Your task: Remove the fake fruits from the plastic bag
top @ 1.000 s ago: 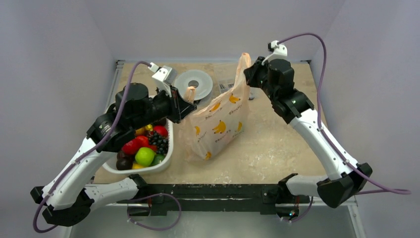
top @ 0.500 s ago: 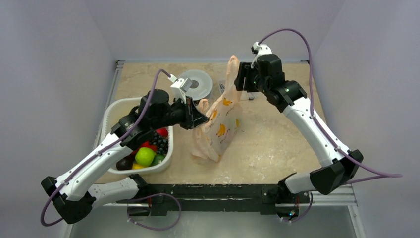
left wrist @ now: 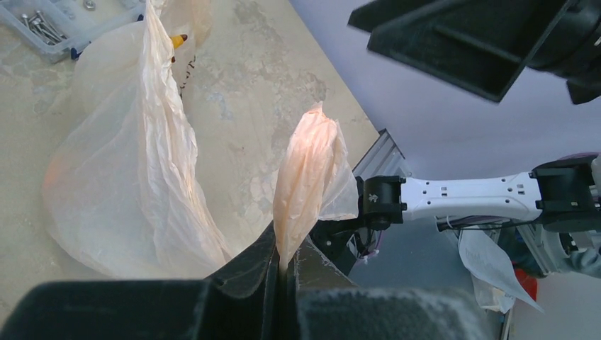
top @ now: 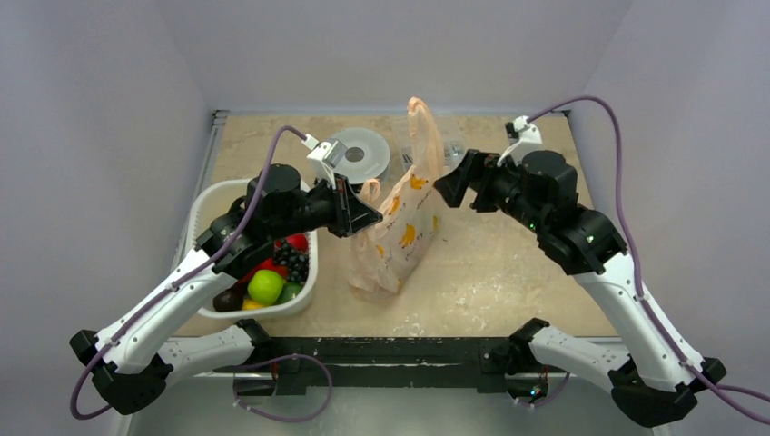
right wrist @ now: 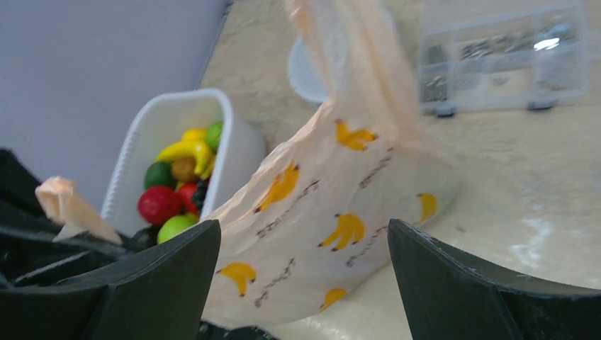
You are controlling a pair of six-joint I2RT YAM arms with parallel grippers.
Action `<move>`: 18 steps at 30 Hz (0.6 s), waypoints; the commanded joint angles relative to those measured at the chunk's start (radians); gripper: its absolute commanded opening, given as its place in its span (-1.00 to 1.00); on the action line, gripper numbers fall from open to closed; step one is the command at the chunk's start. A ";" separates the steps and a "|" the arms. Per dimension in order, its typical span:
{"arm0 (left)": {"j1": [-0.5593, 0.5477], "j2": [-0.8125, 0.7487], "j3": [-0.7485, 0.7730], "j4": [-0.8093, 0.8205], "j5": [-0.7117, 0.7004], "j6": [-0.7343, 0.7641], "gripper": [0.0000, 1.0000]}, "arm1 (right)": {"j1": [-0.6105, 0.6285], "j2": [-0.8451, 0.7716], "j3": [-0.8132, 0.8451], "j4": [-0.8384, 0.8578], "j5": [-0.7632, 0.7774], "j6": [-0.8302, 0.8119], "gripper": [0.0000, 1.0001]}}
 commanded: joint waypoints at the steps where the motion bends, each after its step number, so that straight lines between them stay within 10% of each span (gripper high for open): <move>1: 0.005 -0.010 0.063 -0.004 0.012 0.025 -1.00 | 0.128 0.014 -0.149 0.154 -0.134 0.209 0.71; 8: 0.004 -0.019 0.051 -0.013 0.006 0.027 -1.00 | 0.215 -0.057 -0.526 0.674 -0.224 0.555 0.36; 18: 0.004 -0.032 0.039 -0.029 0.005 0.034 -1.00 | 0.216 -0.018 -0.538 0.625 -0.157 0.587 0.35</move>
